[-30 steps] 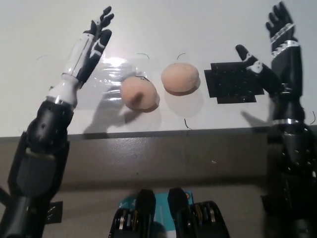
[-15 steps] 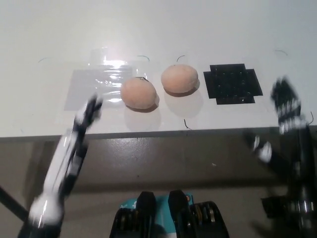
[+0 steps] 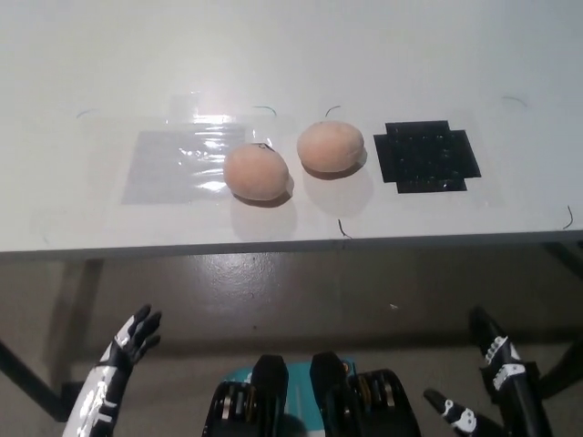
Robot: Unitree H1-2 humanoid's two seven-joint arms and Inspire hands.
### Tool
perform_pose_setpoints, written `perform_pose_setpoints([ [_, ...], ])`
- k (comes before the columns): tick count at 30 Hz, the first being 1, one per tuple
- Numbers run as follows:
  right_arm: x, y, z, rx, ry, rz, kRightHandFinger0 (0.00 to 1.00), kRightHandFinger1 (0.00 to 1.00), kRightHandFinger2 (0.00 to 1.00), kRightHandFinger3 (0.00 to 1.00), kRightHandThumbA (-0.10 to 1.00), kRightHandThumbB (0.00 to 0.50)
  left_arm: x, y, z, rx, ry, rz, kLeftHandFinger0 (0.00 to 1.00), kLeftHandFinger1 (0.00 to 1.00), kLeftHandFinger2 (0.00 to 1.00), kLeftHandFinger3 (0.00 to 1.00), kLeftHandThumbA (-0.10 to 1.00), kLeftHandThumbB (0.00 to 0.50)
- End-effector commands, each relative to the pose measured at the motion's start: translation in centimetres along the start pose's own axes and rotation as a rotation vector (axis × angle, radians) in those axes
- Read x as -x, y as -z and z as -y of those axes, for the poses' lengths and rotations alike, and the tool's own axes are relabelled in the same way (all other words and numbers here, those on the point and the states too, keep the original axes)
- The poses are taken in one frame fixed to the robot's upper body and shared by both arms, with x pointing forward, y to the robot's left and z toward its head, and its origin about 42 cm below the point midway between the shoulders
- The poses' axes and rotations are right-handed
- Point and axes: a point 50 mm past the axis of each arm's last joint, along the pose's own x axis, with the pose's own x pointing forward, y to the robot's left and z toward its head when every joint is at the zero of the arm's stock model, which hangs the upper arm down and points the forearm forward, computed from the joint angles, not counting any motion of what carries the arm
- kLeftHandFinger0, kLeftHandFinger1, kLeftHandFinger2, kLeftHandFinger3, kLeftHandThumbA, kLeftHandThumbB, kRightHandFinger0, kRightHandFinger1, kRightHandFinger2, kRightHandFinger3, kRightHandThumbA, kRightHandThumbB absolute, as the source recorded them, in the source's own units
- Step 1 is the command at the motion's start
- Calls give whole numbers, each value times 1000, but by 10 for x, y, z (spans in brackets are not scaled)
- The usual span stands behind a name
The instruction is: Use both hands to push two dumpling toys together to the middle
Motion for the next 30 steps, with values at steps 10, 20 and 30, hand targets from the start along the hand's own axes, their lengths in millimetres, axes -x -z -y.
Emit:
perform_pose_setpoints([
  [10, -9, 19, 16, 14, 18, 10, 1000, 1000, 1000, 1000, 1000, 377, 9, 32, -18, 3, -59, -35, 1000, 1000, 1000, 1000, 1000, 272],
  [20, -31, 10, 11, 3, 44, 55, 1000, 1000, 1000, 1000, 1000, 388, -8, 39, -24, 1, -50, -34, 1000, 1000, 1000, 1000, 1000, 299],
  [30, -24, 7, 6, -23, 35, 68, 1000, 1000, 1000, 1000, 1000, 361, 10, 38, -27, -11, -56, -56, 1000, 1000, 1000, 1000, 1000, 256],
])
